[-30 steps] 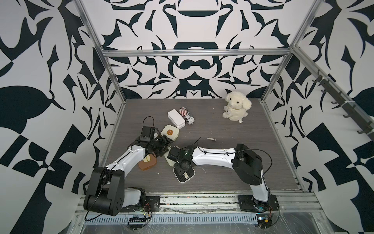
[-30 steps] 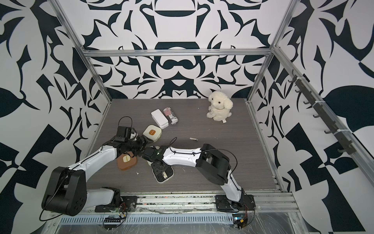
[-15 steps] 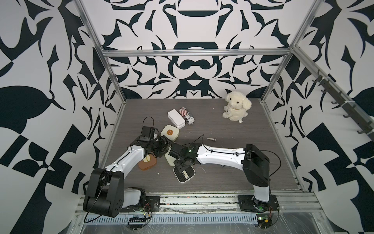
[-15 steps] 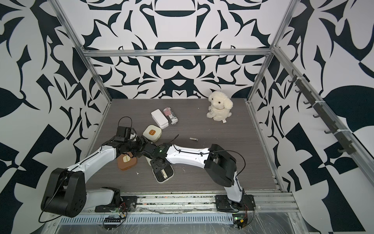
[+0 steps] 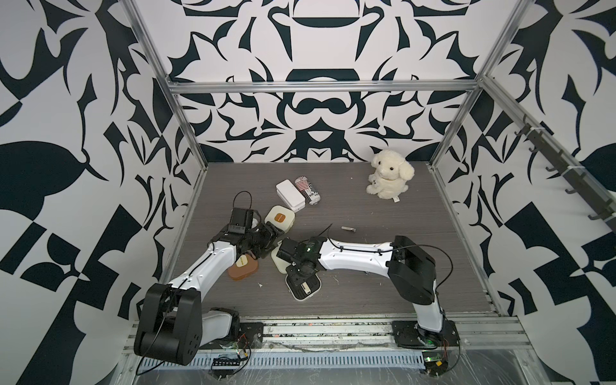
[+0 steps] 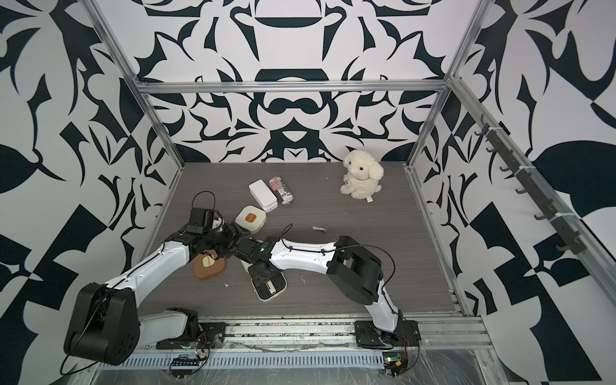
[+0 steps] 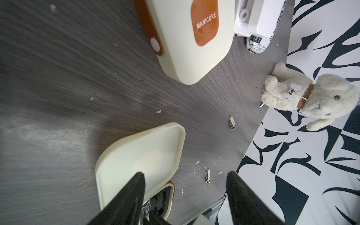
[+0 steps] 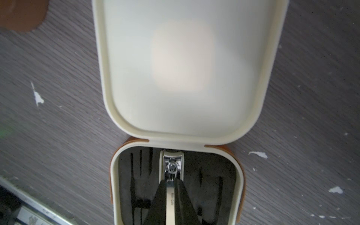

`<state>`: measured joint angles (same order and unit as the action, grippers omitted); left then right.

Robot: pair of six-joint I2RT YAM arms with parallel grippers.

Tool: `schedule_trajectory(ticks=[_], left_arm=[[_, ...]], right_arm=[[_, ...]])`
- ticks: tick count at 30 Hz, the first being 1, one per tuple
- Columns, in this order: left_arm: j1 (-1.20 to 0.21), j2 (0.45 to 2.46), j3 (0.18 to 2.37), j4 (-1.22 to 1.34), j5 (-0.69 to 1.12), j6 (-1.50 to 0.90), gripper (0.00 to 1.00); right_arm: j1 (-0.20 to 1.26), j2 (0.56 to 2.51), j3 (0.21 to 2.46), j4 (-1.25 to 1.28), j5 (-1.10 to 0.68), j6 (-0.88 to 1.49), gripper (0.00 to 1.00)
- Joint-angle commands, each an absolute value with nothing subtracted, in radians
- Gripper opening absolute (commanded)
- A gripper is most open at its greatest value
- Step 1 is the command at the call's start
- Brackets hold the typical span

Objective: Organize nail clipper sets
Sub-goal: Place the nail clipper in the storage box.

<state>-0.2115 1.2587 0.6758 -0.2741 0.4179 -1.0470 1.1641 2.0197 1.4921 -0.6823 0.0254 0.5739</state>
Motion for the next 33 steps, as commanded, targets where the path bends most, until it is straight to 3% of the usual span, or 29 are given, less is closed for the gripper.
schedule_trajectory(ticks=[1,23,28,33], left_arm=[[-0.207,1.259,0.654,-0.293,0.412,-1.029,0.7],[-0.207,1.323,0.645,-0.256,0.428,-1.027,0.69],[-0.213,1.364,0.665,-0.243,0.448,-1.019,0.68],[-0.243,1.392,0.685,-0.234,0.443,-1.012,0.68]], right_arm=[[1.159,2.008,1.534,-0.677,0.02,0.578,0.13],[1.158,1.977,1.434,-0.64,0.025,0.609,0.11],[1.135,1.889,1.479,-0.681,0.101,0.592,0.2],[1.032,1.758,1.36,-0.687,0.164,0.611,0.32]])
